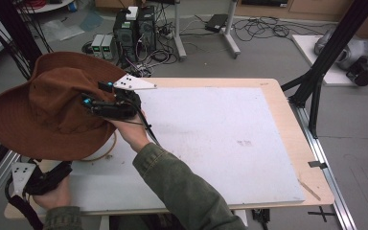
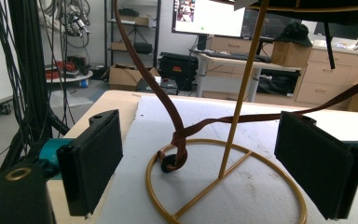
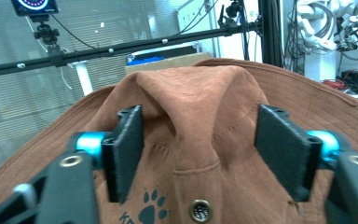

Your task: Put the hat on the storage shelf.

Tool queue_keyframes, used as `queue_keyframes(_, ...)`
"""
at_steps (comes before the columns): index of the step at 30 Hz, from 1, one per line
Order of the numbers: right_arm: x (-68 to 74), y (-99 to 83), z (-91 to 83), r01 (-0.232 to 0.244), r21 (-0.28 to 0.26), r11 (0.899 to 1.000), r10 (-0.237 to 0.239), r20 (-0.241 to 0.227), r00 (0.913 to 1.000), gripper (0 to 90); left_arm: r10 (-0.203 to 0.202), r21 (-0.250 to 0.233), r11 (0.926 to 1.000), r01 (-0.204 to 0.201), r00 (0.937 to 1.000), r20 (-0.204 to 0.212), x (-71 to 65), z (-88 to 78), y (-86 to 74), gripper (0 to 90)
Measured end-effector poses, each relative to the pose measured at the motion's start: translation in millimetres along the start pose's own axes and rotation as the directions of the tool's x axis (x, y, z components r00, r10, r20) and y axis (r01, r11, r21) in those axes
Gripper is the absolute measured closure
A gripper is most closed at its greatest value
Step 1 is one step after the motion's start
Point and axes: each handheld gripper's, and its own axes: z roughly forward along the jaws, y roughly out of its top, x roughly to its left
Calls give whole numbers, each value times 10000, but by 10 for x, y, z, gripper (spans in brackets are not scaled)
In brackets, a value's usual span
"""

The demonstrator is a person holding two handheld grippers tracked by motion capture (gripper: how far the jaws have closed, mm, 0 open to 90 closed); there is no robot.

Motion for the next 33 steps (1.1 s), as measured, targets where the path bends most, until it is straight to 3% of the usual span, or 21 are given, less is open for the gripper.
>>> queue_keyframes(10, -17, 78, -96, 76, -227, 9997, -71, 228, 9997, 193, 32, -28, 10000, -32, 10000, -22, 0, -4, 4, 153)
queue_keyframes(18, -81, 204, -302, 521, -301, 9982, -498, 711, 9962, 119, 56, -40, 10000, -56, 10000, -16, -4, -9, 10, 153)
queue_keyframes(28, -281, 339, -764, 966, -257, 9950, -912, 1645, 9822, 118, 126, 3, 9999, -126, 9999, -7, -16, -16, 18, 153)
queue_keyframes(33, -377, 348, -1020, 1121, -236, 9934, -1035, 2333, 9669, 118, 115, -32, 9999, -116, 9999, -36, -11, -16, 18, 153)
